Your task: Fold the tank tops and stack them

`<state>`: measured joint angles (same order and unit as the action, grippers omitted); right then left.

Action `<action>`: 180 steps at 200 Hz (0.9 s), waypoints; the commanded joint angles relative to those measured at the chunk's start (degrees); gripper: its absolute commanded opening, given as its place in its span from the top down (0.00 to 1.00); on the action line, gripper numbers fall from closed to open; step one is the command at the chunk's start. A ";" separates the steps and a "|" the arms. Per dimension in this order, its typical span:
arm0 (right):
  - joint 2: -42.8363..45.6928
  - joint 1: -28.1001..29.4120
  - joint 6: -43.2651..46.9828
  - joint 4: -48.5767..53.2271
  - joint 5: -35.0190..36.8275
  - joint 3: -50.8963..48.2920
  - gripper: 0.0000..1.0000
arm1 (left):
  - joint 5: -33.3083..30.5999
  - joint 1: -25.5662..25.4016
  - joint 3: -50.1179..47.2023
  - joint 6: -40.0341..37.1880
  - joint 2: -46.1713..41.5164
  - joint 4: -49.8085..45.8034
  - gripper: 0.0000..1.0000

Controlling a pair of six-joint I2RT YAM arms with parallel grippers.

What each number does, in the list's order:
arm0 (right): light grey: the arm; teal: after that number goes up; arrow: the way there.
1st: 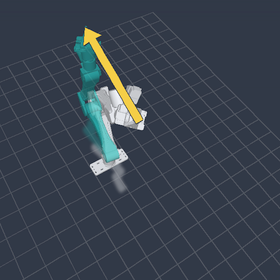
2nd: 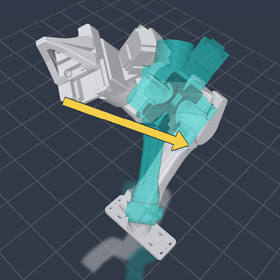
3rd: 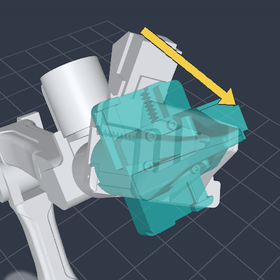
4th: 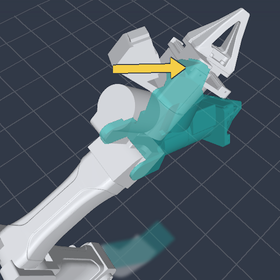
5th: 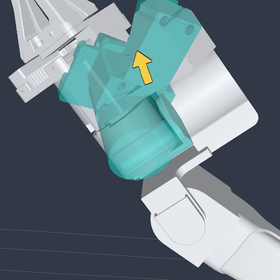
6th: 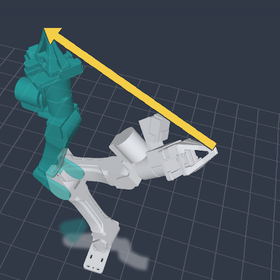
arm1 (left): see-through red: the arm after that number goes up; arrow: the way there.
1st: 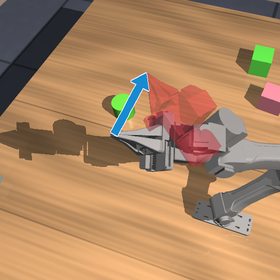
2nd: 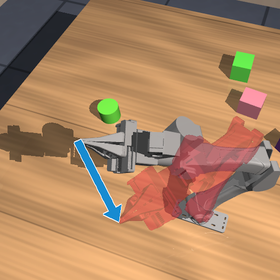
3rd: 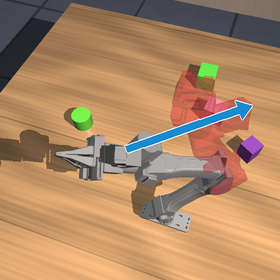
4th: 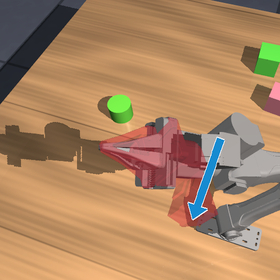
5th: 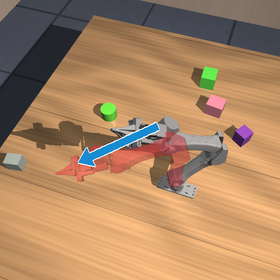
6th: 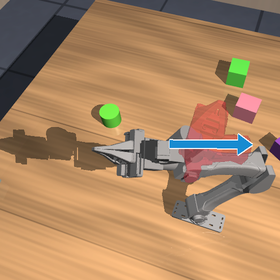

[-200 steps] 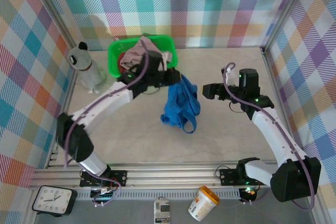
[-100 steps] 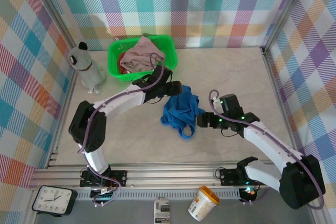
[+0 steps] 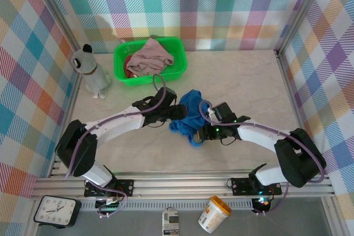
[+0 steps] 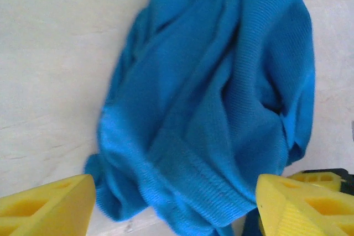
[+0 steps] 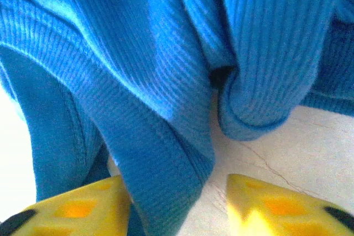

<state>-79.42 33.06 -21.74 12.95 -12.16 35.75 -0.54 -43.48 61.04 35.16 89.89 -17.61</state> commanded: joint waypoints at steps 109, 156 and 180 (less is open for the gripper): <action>16.66 -0.28 14.97 10.17 16.16 15.24 0.97 | -1.21 -1.65 24.48 -10.71 0.74 -17.37 1.00; 20.19 -0.22 32.51 7.05 9.41 30.27 0.97 | -9.55 -1.65 40.96 -21.00 -7.56 -28.77 0.99; 21.31 0.28 37.35 4.70 1.64 37.20 0.97 | -12.15 -1.71 48.96 -25.02 -9.68 -33.35 0.98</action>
<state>-59.29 32.95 5.52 20.01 -2.44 66.81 -7.14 -44.45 103.09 17.61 82.76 -42.24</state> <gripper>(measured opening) 0.067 0.072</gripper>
